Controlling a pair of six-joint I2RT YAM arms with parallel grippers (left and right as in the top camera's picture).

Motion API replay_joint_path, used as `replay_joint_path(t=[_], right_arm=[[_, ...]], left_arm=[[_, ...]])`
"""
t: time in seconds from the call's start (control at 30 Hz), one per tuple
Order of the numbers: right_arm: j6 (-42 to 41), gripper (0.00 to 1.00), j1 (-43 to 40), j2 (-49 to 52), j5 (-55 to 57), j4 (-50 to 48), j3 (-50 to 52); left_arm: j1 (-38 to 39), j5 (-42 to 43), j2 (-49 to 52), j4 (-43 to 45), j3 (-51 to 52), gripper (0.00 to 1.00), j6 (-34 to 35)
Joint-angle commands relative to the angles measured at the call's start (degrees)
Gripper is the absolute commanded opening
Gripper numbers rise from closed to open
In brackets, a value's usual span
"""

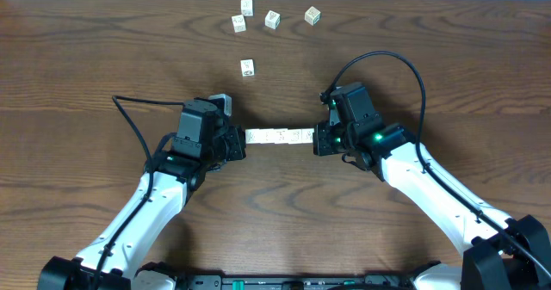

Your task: Lift 5 blocks

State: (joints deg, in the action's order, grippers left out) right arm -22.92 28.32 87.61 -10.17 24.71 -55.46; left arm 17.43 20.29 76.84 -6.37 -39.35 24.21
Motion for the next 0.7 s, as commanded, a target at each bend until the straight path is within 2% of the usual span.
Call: replay_joint_path(t=[0.0, 0.67], right_arm=[[0.7, 0.01, 5.0, 0.1, -17.5, -2.3, -2.7], [0.7, 0.01, 5.0, 0.2, -18.0, -2.2, -2.7]], left_arm=[[3.2, 13.1, 0.7, 1.5, -2.9, 0.07, 1.0], [6.3, 13.1, 2.6, 1.5, -2.9, 0.07, -0.6]])
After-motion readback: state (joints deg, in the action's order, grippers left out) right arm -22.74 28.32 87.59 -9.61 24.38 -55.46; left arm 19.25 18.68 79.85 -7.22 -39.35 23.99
